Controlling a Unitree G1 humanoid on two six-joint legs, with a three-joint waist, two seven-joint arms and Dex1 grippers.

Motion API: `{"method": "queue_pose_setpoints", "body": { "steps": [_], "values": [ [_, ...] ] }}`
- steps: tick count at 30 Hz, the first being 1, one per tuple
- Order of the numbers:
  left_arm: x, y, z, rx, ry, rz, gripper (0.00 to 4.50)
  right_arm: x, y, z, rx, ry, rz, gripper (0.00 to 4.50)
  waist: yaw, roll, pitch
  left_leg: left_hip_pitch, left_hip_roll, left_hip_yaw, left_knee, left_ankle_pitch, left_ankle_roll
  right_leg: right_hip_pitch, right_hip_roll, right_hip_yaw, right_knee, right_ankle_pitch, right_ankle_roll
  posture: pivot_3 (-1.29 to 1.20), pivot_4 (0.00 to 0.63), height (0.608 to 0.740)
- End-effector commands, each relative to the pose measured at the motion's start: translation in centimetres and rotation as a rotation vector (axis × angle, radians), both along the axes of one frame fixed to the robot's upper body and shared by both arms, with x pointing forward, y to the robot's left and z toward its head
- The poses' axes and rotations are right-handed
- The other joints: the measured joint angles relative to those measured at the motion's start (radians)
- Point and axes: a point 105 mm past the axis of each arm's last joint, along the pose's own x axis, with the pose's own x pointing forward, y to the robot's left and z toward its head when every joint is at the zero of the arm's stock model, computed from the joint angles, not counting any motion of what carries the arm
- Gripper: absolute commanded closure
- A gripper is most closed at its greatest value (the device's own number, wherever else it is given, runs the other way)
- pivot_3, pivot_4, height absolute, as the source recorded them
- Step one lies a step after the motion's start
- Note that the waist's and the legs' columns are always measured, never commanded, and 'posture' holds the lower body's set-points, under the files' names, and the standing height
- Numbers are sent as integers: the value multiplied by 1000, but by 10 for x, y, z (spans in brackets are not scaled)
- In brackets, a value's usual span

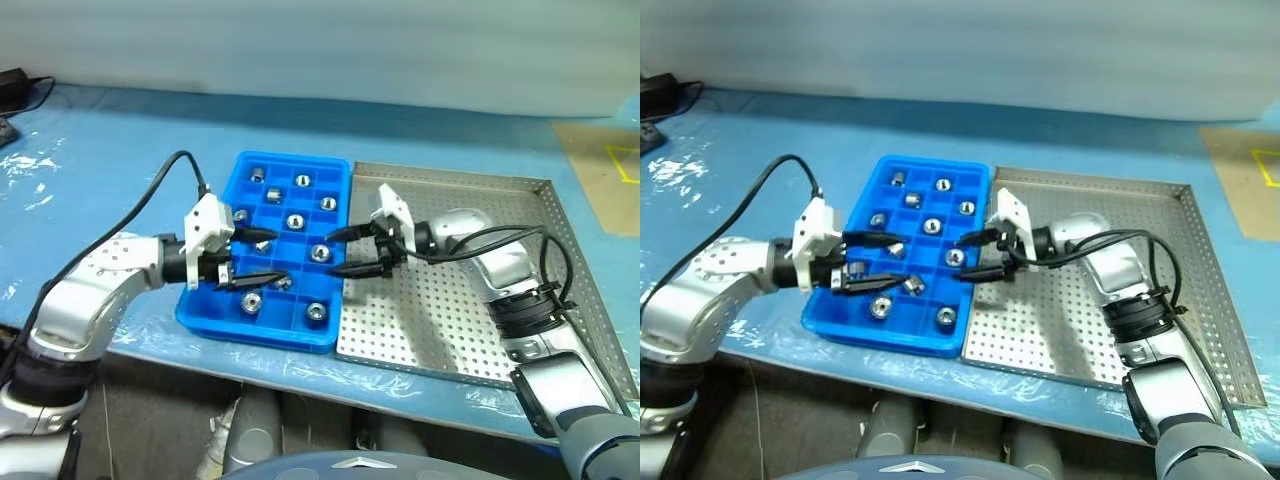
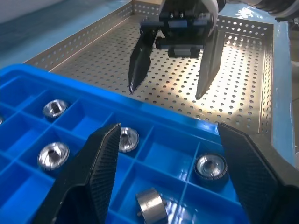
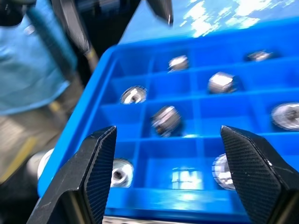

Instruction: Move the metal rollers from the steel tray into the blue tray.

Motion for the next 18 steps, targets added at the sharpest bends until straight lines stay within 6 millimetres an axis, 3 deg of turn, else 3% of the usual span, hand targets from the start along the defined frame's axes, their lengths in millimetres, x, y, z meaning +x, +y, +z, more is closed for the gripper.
{"method": "queue_pose_setpoints", "body": {
  "steps": [1, 4, 6, 8, 13, 18],
  "values": [
    [30, -5, -4, 4, -56, 37, 986, 14, -24, 13, 46, -81, -185, 863, -12, 0, 0, 0, 0, 0, 0, 0, 0, 0, 0, 0, 0, 0, 0, -47, 150, 740],
    [66, -14, -14, 28, -105, 138, 986, 33, -54, 7, 55, -146, -426, 863, -33, 0, -1, 0, -1, 1, 1, 0, 0, 1, 1, 0, 0, 0, 0, -107, 150, 740],
    [77, -26, -15, -29, -87, 143, 986, 45, -77, 5, 99, -168, -603, 863, -49, -1, -1, -1, -1, 1, 2, 0, 0, 1, 1, 0, 1, 0, 0, -120, 150, 740],
    [86, -31, -20, -49, -87, 165, 986, 49, -89, 0, 118, -176, -701, 863, -62, -1, -1, -2, -2, 1, 3, 0, 1, 1, 0, 0, 0, 1, 1, -137, 150, 740],
    [99, -35, -31, -74, -66, 213, 986, 48, -80, -11, 129, -179, -738, 863, -101, -1, -1, -1, -1, 0, 2, -1, 2, 0, 2, -1, 0, 1, 0, -145, 150, 740],
    [98, -35, -29, -85, -76, 212, 986, 53, -75, -4, 150, -193, -735, 863, -103, -1, -1, -1, -1, -1, 3, -3, 6, 0, 1, 0, 0, 1, 0, -126, 150, 740]
  ]
}}
